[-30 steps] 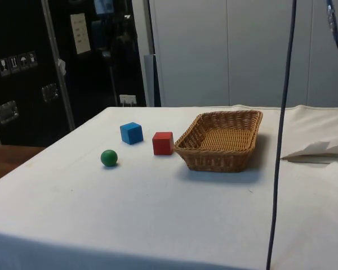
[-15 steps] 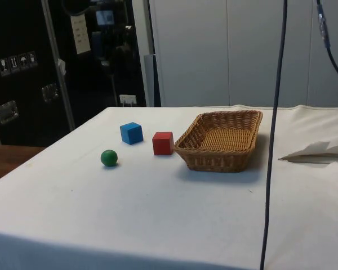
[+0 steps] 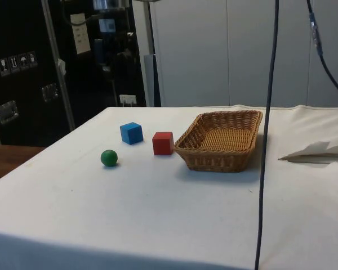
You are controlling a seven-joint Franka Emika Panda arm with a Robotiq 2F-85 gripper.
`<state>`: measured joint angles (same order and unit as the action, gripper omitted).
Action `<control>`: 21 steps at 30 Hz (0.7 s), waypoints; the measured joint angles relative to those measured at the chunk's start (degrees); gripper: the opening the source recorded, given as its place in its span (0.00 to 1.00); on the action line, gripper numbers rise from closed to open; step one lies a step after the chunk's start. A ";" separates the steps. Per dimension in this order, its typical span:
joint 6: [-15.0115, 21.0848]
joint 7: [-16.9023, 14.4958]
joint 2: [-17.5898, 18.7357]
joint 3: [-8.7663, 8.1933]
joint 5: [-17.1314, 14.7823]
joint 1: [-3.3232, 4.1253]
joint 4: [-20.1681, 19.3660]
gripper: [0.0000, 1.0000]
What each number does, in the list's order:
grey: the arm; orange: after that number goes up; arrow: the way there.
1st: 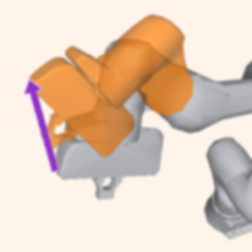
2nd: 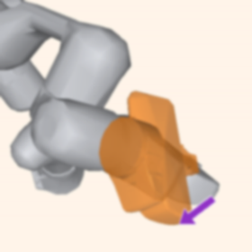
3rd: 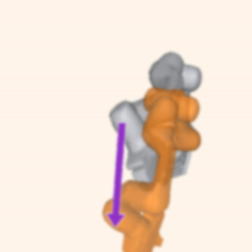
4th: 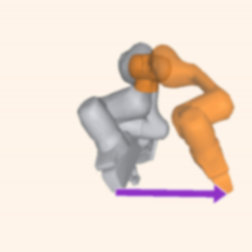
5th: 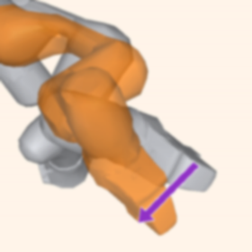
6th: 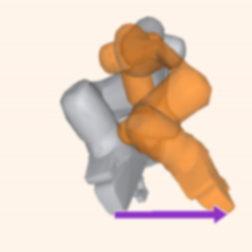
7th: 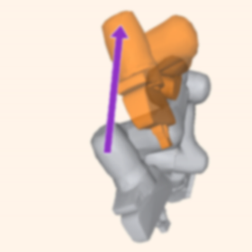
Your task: Place all non-red objects into the basket.
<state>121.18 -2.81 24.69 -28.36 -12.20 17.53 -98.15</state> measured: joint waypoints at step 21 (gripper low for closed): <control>5.16 -0.86 5.50 -2.46 -3.44 -1.03 0.80 1.00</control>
<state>126.34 -3.67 30.19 -30.83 -15.64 16.50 -97.35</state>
